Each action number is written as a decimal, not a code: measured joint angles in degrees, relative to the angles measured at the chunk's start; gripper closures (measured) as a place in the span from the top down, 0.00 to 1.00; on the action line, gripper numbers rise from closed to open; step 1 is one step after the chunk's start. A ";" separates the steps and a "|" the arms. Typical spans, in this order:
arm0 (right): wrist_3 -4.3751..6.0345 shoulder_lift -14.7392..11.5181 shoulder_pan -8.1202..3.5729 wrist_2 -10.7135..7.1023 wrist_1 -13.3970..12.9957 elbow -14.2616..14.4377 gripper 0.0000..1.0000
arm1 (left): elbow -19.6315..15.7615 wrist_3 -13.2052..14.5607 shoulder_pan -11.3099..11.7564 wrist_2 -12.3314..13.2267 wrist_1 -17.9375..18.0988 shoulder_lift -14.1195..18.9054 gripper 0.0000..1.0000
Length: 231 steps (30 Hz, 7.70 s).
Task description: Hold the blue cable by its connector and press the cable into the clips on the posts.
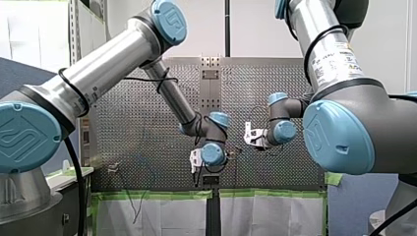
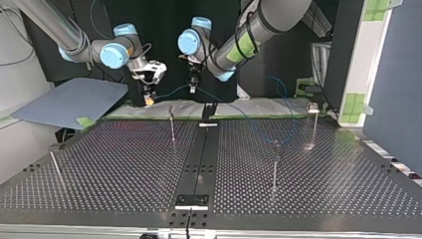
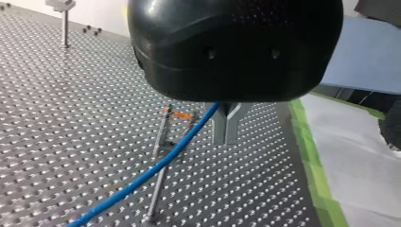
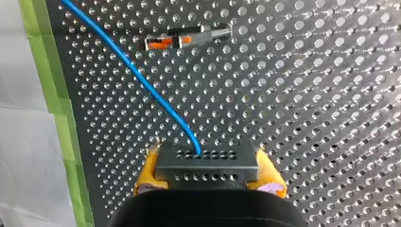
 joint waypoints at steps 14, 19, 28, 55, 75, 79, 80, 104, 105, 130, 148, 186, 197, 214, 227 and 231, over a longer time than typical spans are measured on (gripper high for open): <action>0.29 0.04 -0.99 -2.51 -0.06 -0.04 0.00 | 6.40 -1.73 -2.11 -2.13 -3.10 -3.03 0.00; 0.40 0.04 -1.17 -2.68 -0.06 -0.03 0.00 | 8.90 -1.88 -1.91 -2.12 -3.27 -3.07 0.00; 1.24 0.39 -2.71 -2.82 -0.47 0.08 0.00 | 10.48 -2.28 -1.39 -1.48 -3.45 -3.10 0.00; 4.43 4.38 -5.18 -7.62 -4.96 -1.82 0.00 | 16.71 -2.81 -0.86 2.06 -5.36 -7.61 0.00; 4.76 7.13 -5.98 -8.26 -4.87 -5.83 0.00 | 17.44 -2.78 1.66 3.57 -5.16 -8.15 0.00; 4.88 7.19 -6.06 -8.29 -4.90 -6.30 0.00 | 18.26 -2.89 2.25 4.95 -5.19 -8.20 0.00; 4.90 7.21 -6.06 -8.29 -4.90 -6.41 0.00 | 18.44 -2.90 2.38 5.15 -5.20 -8.21 0.00; 4.77 9.92 -6.16 -8.32 -4.83 -9.30 0.00 | 23.09 -3.74 6.12 9.72 -6.56 -9.97 0.00; 4.80 10.21 -6.16 -8.33 -4.82 -9.53 0.00 | 23.20 -3.75 6.25 9.86 -6.61 -9.98 0.00; 5.21 11.52 -7.18 -8.15 -3.99 -15.33 0.00 | 29.22 -4.56 8.23 11.51 -11.11 -13.76 0.00; 4.51 13.66 -7.54 -3.41 -3.36 -19.82 0.00 | 33.60 -4.62 9.21 10.67 -13.86 -14.12 0.00; 4.04 13.84 -7.53 -4.37 -0.85 -21.45 0.00 | 33.63 3.57 7.91 2.11 -23.11 -13.89 1.00; 3.57 13.83 -7.47 -4.43 1.30 -21.59 0.00 | 33.62 3.89 5.85 2.78 -24.95 -10.23 1.00; 2.27 13.80 -7.57 -4.38 3.09 -21.59 0.00 | 27.93 0.78 1.73 0.60 -22.79 -9.14 1.00; 1.97 13.79 -7.35 -4.40 3.46 -21.58 0.00 | 24.35 0.97 1.08 0.53 -18.52 -8.98 1.00; 1.95 13.81 -7.34 -4.35 3.46 -21.58 0.00 | 24.31 1.02 0.52 0.21 -17.64 -8.87 1.00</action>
